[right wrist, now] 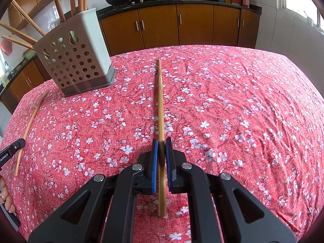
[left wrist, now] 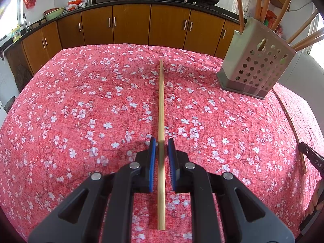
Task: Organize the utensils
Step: 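Grasp the last chopstick with the right gripper while the left gripper grasps another, then lift both held chopsticks upright with both grippers over the holder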
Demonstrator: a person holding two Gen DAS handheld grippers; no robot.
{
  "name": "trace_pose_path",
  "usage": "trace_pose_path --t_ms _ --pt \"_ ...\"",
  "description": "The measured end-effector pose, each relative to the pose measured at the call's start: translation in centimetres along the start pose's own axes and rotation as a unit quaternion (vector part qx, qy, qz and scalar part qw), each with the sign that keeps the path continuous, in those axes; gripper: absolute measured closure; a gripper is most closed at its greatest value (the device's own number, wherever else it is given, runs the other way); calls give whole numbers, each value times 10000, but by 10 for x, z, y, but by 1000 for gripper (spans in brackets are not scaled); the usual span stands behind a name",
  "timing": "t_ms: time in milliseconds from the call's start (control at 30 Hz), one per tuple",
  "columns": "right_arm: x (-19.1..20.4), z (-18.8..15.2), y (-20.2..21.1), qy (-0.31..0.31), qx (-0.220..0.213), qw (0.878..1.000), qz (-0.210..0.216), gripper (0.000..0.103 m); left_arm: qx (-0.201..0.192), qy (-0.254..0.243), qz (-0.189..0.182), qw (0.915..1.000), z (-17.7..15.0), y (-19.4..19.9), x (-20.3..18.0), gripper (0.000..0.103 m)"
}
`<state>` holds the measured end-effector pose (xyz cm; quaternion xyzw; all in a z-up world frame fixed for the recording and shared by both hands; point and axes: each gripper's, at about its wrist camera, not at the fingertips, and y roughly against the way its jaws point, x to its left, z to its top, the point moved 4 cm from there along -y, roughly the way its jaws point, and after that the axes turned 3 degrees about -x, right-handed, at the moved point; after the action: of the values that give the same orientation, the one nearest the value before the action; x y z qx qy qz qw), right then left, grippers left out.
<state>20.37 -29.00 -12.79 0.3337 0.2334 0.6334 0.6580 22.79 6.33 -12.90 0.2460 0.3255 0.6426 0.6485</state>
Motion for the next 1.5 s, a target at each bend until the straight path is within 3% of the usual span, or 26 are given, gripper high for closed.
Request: trace_pose_path --t_ms 400,733,867,1000,1200,1500 --pt "0 0 0 25 -56 10000 34 94 -1 35 -6 10000 0 2 0 89" --pt "-1 -4 5 -159 -57 9997 189 94 38 -244 97 9996 -14 14 -8 86" --pt "-3 -4 6 -236 -63 9993 274 95 40 -330 242 9992 -15 15 -10 95" --pt "-5 -3 10 -279 -60 9992 281 95 32 -445 268 9986 -16 17 -9 95" --pt "-5 17 49 -238 -632 9972 307 95 -382 -503 190 9978 -1 50 -7 95" --pt "-3 66 120 -183 -1690 9847 382 95 -1361 -335 -22 9901 49 116 -11 95"
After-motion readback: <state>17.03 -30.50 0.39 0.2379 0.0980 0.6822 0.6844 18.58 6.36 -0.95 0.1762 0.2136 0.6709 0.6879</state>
